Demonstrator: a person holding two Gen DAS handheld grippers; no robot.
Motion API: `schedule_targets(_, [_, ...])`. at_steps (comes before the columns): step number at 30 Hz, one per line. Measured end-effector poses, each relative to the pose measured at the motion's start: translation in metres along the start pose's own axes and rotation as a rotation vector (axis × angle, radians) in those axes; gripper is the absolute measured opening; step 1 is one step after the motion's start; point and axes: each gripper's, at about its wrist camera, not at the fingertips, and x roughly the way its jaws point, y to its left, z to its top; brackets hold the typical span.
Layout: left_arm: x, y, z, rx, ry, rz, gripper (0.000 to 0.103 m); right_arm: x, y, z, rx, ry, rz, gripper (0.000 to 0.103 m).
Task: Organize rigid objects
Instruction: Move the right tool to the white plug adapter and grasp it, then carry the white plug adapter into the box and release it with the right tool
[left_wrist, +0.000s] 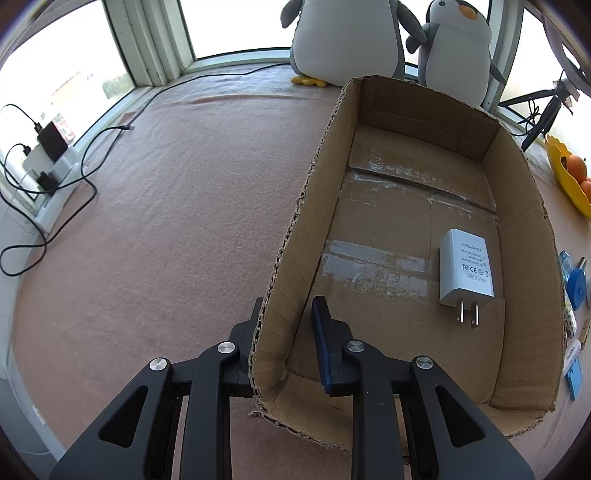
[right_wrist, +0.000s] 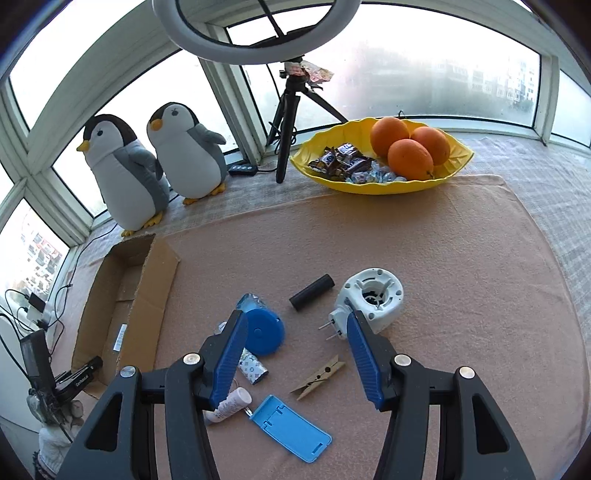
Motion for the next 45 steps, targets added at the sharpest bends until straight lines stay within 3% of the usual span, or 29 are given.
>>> schedule_targets(7, [0.0,0.0,0.0,-0.004,0.0,0.004,0.023,0.015,-0.049,0.011,0.114,0.02,-0.031,0.052])
schedule_targets(15, [0.0,0.001,0.0,-0.003,0.0,0.004,0.023,0.048,-0.082,0.015,0.258,0.117,0.046,0.052])
schedule_targets(21, [0.0,0.001,0.0,-0.002,0.0,0.003,0.023,0.07,-0.091,0.016,0.318,0.172,0.05,0.047])
schedule_targets(40, [0.0,0.002,-0.001,-0.005,-0.001,0.003,0.023,0.094,-0.089,0.017,0.31,0.236,0.057,0.026])
schedule_targets(45, [0.0,0.002,-0.001,-0.004,-0.001,0.003,0.023,0.092,-0.087,0.016,0.305,0.23,0.058,0.026])
